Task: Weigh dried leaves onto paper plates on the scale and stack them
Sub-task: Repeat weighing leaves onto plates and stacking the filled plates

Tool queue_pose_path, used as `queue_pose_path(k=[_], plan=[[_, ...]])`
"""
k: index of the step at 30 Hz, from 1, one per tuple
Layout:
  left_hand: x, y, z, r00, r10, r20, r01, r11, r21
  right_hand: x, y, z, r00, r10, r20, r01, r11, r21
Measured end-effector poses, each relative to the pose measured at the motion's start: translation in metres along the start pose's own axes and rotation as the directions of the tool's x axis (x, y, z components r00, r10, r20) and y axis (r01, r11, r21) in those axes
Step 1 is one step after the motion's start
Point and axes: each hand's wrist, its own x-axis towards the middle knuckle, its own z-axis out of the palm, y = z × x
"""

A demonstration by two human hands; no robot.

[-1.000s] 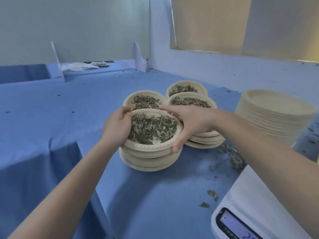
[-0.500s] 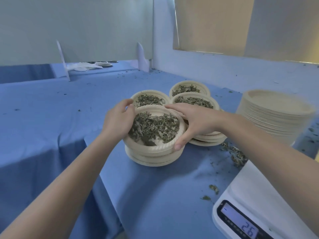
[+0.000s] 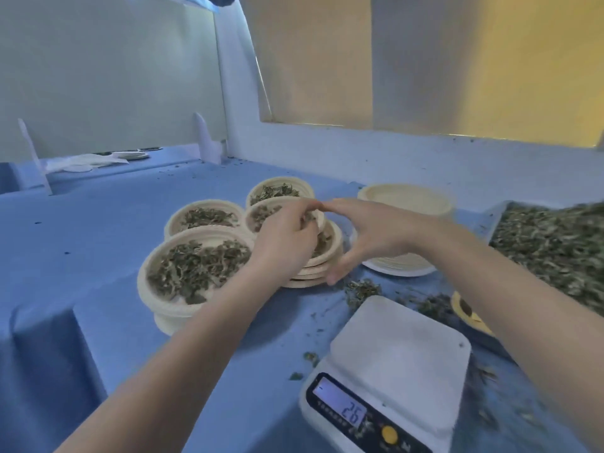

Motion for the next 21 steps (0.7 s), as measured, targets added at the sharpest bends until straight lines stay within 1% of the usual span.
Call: queue_pose_path(k=[3,6,8,10,12,14,15,17,18,19,21], plan=[[0.012,0.023,0.035,0.996,0.035,0.084,-0.031,0.998,-0.049,-0.028,0.034,-0.018,0.987,0.155,-0.042,-0.157,0.986,-0.063],[0.03,0.043,0.065,0.985,0.086,0.148,-0.078,0.995,-0.06,-0.05,0.063,-0.036,0.967,0.232,-0.106,-0.24,0.968,-0.067],[0.047,0.051,0.081,0.982,0.082,0.169,-0.081,0.997,-0.015,-0.056,0.082,-0.047,0.947,0.275,-0.167,-0.286,0.957,-0.047],[0.069,0.052,0.094,0.988,-0.004,0.153,-0.008,0.997,0.076,-0.054,0.104,-0.054,0.903,0.335,-0.27,-0.356,0.934,-0.03],[0.087,0.051,0.104,0.978,-0.155,0.139,0.135,0.98,0.144,-0.048,0.124,-0.057,0.825,0.437,-0.359,-0.455,0.89,0.039],[0.101,0.049,0.113,0.942,-0.285,0.176,0.255,0.951,0.175,-0.038,0.138,-0.054,0.755,0.545,-0.364,-0.546,0.831,0.109],[0.106,0.047,0.117,0.922,-0.328,0.203,0.293,0.938,0.184,-0.033,0.144,-0.051,0.733,0.583,-0.349,-0.576,0.806,0.136],[0.117,0.044,0.124,0.891,-0.385,0.241,0.35,0.92,0.175,-0.024,0.152,-0.045,0.703,0.627,-0.337,-0.602,0.776,0.189],[0.123,0.042,0.126,0.884,-0.402,0.238,0.369,0.913,0.173,-0.021,0.157,-0.042,0.681,0.65,-0.338,-0.609,0.759,0.231],[0.127,0.04,0.128,0.884,-0.406,0.231,0.372,0.911,0.179,-0.018,0.161,-0.041,0.655,0.683,-0.322,-0.62,0.73,0.288],[0.132,0.039,0.128,0.897,-0.372,0.237,0.324,0.921,0.217,-0.016,0.166,-0.041,0.622,0.729,-0.285,-0.628,0.682,0.374]])
